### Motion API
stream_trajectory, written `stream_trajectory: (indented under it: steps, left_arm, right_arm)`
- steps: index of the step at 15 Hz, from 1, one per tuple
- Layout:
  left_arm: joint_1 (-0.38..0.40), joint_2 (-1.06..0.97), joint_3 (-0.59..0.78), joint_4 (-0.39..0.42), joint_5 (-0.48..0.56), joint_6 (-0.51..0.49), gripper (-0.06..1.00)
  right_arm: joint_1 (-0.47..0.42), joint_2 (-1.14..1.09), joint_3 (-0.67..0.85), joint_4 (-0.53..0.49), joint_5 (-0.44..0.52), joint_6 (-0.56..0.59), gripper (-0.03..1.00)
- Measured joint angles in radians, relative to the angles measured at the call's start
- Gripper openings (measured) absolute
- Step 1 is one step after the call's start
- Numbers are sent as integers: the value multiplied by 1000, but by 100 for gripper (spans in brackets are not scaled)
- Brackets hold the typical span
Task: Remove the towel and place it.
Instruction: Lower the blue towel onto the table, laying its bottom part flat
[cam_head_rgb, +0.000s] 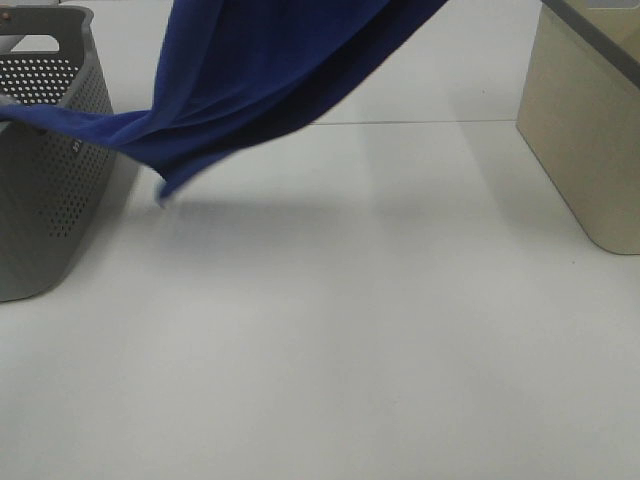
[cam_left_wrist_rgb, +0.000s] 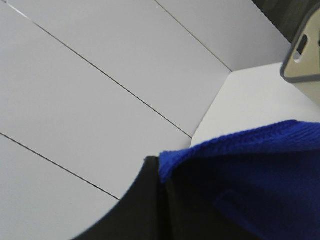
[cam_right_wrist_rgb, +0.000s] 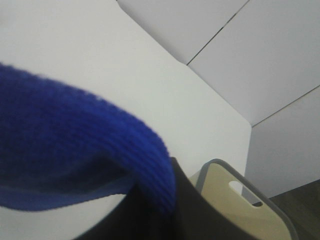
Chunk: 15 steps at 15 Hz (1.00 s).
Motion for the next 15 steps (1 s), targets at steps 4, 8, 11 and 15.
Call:
stream_trajectory:
  steps: [4,8,11,15]
  left_arm:
    - [155,67,0,-127,-230,-267,0]
    - [166,108,0,-133,-238,-178,0]
    - [204,149,0,-71,-352,-74,0]
    - [295,204,0,-60,-492,-64,0]
  right_arm:
    - [0,42,-1,-264,-150,251,2]
    - [0,88,-1,-386,-218,375,2]
    - [0,126,-21,-470,-276,430,2]
    - [0,192,-87,-516,-316,441,2]
